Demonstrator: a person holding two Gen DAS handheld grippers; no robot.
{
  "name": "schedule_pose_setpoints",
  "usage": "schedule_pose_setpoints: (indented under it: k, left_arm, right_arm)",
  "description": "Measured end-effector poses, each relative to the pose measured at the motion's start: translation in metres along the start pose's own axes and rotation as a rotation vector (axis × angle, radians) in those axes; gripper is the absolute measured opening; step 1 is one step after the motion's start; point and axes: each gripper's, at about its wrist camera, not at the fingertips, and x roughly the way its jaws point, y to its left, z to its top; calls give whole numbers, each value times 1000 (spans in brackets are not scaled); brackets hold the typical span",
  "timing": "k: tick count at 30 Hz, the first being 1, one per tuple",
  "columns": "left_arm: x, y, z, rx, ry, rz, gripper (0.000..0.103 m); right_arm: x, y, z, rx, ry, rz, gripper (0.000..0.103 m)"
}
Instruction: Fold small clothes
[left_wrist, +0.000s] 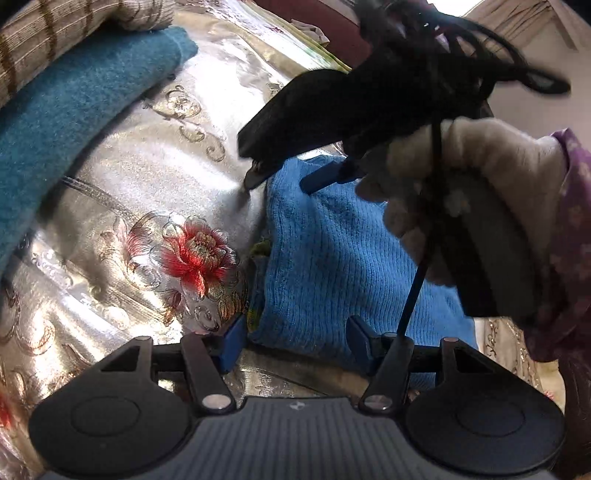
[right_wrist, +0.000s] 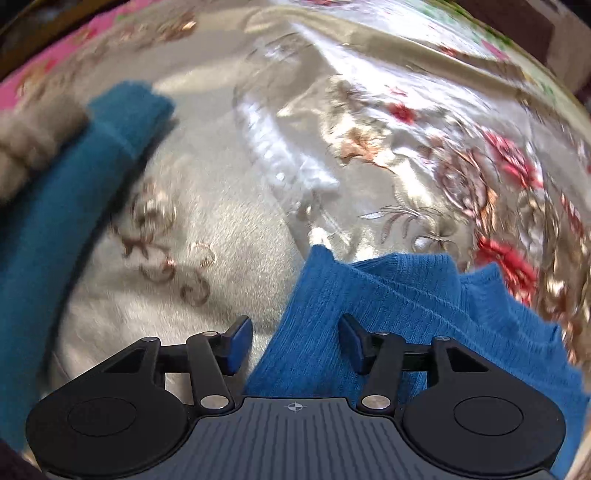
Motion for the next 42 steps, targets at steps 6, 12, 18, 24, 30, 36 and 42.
schedule_pose_setpoints:
  k: [6, 12, 18, 24, 30, 36, 42]
  left_arm:
    - [-1, -4, -3, 11, -26, 14, 62]
    - [-10, -13, -10, 54, -118, 62, 73]
    - [-5, -22, -14, 114, -159, 116, 82]
    - [3, -35, -17, 178, -172, 119, 84]
    - [3, -82, -23, 307, -122, 35, 54]
    - [17, -175, -33, 531, -86, -127, 48]
    - [64, -229, -80, 709, 62, -178, 46]
  right_arm:
    - [-6, -11, -4, 2, -21, -10, 20]
    - [-30, -42, -16, 87, -66, 77, 10]
    - [-55, -84, -35, 209, -143, 188, 10]
    - [-87, -126, -62, 334, -244, 294, 10]
    - [-109, -179, -109, 475, -330, 392, 10]
    - [-124, -255, -173, 663, -431, 436, 10]
    - [-94, -320, -247, 851, -423, 404, 10]
